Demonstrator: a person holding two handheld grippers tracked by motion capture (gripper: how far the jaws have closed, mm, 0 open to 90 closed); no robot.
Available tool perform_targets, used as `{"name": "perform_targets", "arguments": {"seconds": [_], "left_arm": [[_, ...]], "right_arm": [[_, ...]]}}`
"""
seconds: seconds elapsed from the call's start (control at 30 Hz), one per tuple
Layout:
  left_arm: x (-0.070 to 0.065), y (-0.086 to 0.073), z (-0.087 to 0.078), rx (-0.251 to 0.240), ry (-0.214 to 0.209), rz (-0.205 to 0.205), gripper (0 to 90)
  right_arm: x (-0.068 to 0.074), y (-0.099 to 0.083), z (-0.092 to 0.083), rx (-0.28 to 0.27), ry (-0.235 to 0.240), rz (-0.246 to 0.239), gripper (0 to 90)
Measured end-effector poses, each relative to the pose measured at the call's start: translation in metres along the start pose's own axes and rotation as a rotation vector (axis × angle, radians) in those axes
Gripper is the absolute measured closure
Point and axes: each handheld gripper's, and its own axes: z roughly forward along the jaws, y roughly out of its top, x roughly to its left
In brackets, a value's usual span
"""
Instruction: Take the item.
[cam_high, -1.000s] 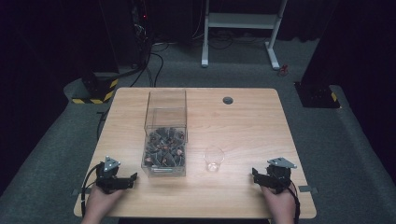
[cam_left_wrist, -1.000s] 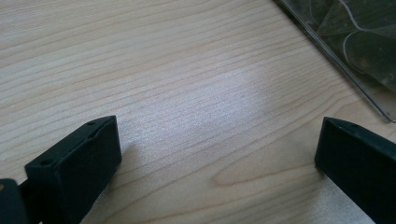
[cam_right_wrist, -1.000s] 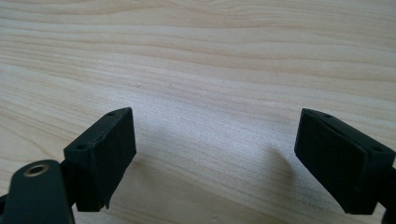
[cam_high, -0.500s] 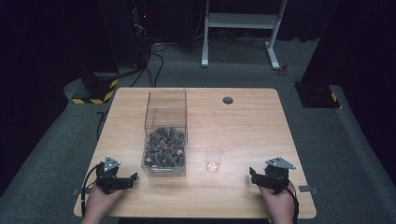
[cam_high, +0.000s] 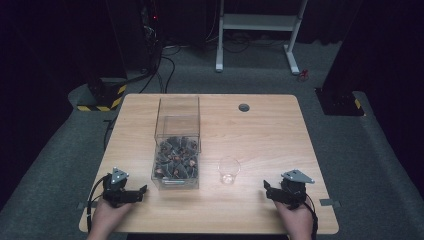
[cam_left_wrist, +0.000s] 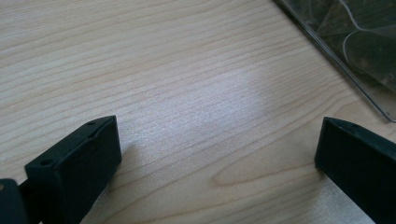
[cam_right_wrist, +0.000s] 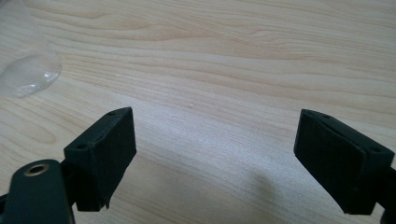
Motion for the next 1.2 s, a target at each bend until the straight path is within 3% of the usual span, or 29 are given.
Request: {"name": "perform_targets", "arguments": {"seconds": [0.53,1.2], "left_arm": [[-0.001,-0.001,-0.001,-0.001,-0.003,-0.01,0.8],[-0.001,-0.002,-0.002,0.001,0.0,-0.006,0.9]], "right_arm": [[0.015,0.007,0.0,-0.021,0.042,-0.021,13.2],[0.017,0.027,-0.012,-0.056,0.038,-0.031,13.2]]}}
